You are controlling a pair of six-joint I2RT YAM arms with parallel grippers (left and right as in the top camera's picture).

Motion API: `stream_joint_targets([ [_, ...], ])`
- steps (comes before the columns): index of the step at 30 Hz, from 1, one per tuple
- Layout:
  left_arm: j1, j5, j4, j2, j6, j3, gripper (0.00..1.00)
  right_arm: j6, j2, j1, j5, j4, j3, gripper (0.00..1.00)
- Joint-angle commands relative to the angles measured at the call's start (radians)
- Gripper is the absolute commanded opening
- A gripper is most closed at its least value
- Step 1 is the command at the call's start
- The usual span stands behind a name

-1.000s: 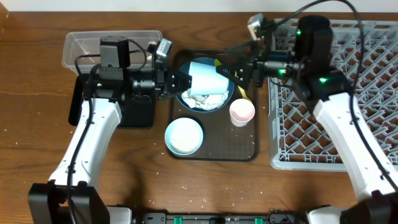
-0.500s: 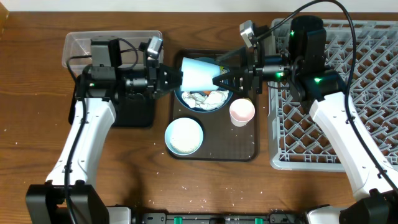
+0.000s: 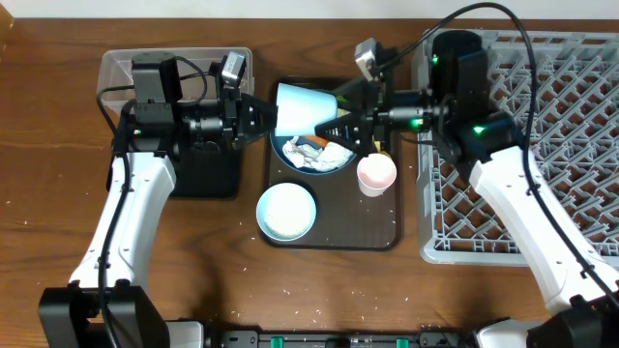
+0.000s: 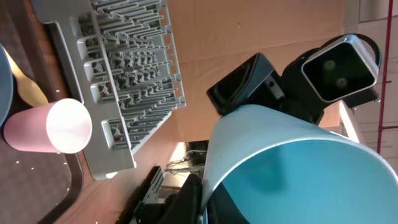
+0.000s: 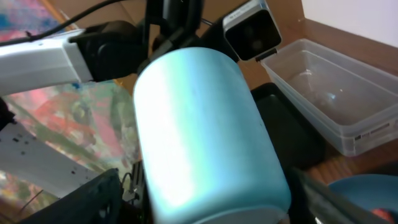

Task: Sort waste into correct bins and load items into the dishwasher rack
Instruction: 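Carry the light-blue cup with the right gripper and place it in the rack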

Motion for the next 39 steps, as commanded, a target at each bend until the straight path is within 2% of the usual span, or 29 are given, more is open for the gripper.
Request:
stream_joint_targets([
  [1, 0.002, 0.022, 0.008, -0.008, -0.013, 0.021, 0.06, -0.024, 0.010, 0.016, 0.031, -0.002, -0.012, 0.80],
  [9, 0.001, 0.019, 0.008, -0.008, -0.013, 0.021, 0.06, -0.039, 0.010, 0.040, 0.031, 0.020, -0.012, 0.74],
  [17, 0.000, 0.019, 0.008, -0.008, -0.012, 0.021, 0.06, -0.039, 0.010, 0.043, 0.031, 0.055, -0.012, 0.50],
  [19, 0.000, 0.018, 0.008, -0.008, -0.008, 0.021, 0.13, -0.039, 0.010, 0.042, 0.031, 0.055, -0.012, 0.47],
  [23, 0.000, 0.018, 0.008, -0.008, -0.004, 0.021, 0.25, -0.035, 0.010, 0.023, 0.028, 0.074, -0.012, 0.44],
  [28, 0.000, 0.018, 0.008, -0.008, -0.004, 0.020, 0.26, 0.053, 0.010, -0.050, 0.027, 0.119, -0.011, 0.42],
  [36, 0.000, 0.018, 0.008, -0.008, 0.011, 0.020, 0.27, 0.160, 0.010, -0.242, 0.025, 0.101, -0.011, 0.48],
  [39, 0.000, 0.011, 0.007, -0.008, 0.027, 0.020, 0.27, 0.201, 0.010, -0.317, 0.014, 0.095, -0.011, 0.47],
])
